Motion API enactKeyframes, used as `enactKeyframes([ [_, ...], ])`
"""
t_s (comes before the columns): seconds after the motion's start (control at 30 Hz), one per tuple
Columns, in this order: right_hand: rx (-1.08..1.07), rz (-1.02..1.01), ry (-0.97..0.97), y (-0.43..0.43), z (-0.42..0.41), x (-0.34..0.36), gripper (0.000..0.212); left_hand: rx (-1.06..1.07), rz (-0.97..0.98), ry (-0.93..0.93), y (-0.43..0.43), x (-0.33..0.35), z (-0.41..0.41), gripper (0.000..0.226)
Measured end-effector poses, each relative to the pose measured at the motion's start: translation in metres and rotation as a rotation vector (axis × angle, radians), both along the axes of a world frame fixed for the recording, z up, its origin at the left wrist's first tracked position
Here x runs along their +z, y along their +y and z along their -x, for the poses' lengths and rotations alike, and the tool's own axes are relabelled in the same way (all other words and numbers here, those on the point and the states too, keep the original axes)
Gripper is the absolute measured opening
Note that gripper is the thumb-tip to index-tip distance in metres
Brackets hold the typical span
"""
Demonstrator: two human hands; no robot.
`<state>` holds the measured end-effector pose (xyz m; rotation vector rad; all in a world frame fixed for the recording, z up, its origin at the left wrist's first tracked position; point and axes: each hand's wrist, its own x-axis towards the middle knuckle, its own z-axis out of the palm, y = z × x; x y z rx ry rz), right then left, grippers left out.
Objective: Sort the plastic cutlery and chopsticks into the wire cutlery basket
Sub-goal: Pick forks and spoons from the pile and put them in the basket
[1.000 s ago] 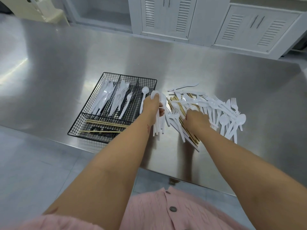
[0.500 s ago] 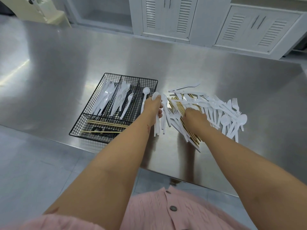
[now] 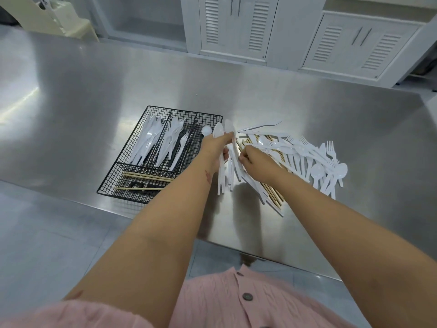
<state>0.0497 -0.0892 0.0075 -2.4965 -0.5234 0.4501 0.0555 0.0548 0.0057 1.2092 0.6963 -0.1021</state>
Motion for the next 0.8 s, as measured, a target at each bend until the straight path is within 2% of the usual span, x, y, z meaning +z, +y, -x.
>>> enactKeyframes([
  [0.13, -0.052, 0.0, 0.004, 0.005, -0.005, -0.008, 0.019, 0.047, -0.096, -0.022, 0.009, -0.001, 0.002, 0.009],
  [0.27, -0.106, 0.193, -0.097, 0.003, -0.01, -0.023, 0.021, 0.186, -0.176, -0.004, 0.024, -0.004, 0.005, 0.013],
  [0.37, -0.069, 0.287, -0.155, 0.007, -0.007, -0.033, 0.032, 0.182, -0.218, -0.008, 0.034, -0.007, 0.008, 0.016],
  [0.57, -0.051, 0.482, -0.199, 0.026, -0.005, -0.039, 0.037, 0.163, -0.11, -0.012, 0.042, -0.004, 0.013, 0.012],
  [0.8, -0.194, 0.393, -0.103, 0.032, -0.01, -0.037, 0.02, 0.099, -0.039, 0.062, 0.04, -0.002, 0.006, 0.019],
])
